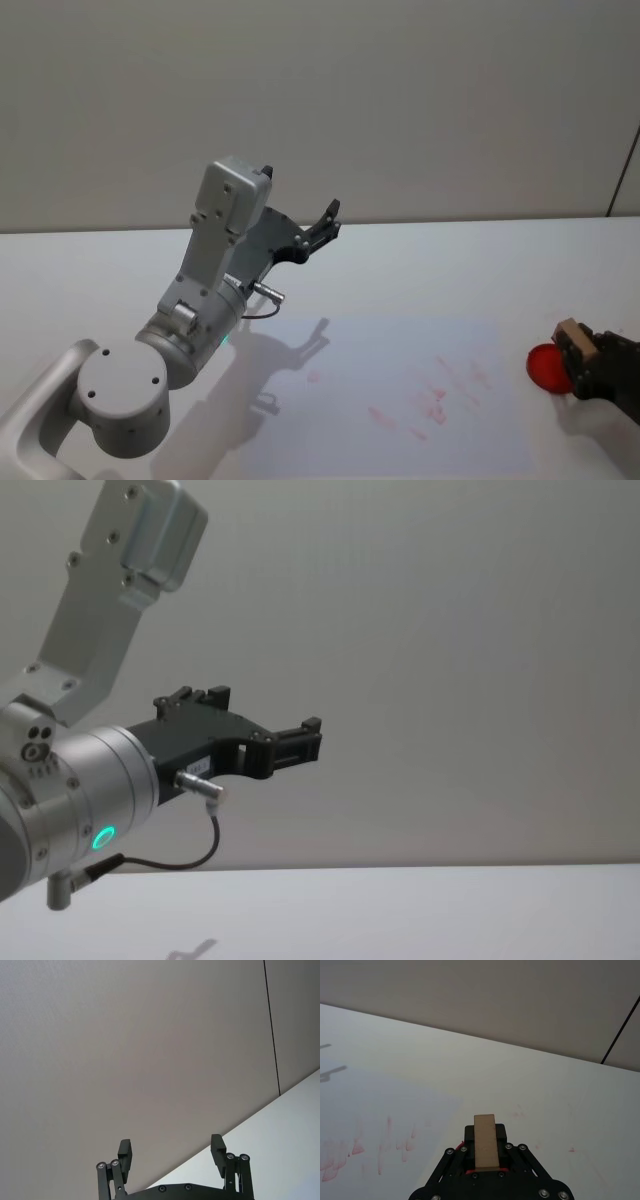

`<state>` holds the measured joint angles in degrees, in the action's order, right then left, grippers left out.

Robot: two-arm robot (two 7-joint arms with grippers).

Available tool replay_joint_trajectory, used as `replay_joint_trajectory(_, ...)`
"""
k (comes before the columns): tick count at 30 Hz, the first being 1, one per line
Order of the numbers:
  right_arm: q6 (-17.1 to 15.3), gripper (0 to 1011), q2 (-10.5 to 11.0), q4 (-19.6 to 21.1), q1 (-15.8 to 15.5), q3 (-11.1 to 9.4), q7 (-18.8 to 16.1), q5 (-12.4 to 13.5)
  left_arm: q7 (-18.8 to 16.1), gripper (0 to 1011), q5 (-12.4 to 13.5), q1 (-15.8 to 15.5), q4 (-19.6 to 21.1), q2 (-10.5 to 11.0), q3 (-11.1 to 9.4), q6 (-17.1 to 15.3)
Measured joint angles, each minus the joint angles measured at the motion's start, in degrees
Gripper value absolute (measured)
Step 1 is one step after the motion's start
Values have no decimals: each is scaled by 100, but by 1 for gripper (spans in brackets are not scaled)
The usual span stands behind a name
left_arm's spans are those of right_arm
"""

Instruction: Use the one hand to pick up the stamp and affix it onto the A4 paper.

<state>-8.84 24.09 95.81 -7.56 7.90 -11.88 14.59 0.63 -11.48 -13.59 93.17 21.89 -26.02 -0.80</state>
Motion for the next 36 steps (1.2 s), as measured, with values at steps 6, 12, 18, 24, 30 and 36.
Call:
replay_joint_trajectory(6,-3,220,22,-65,-15,0,-35,-88,0,1001,0,0,0,0,0,0)
replay_joint_trajectory(12,-20,220,10,-146,0,22,-60,-191,0,1001,0,0,0,0,0,0)
replay_joint_trajectory(18,-22,220,-31,-209,45,55,-72,-261,0,1001,0,0,0,0,0,0)
replay_joint_trajectory(24,-20,220,-102,-302,127,104,-77,-339,0,1001,0,0,0,0,0,0)
replay_joint_trajectory(30,-6,305,-150,-351,179,130,-78,-376,0,1001,0,0,0,0,0,0)
replay_joint_trajectory(36,9,510,-189,-397,226,144,-66,-391,0,1001,0,0,0,0,0,0)
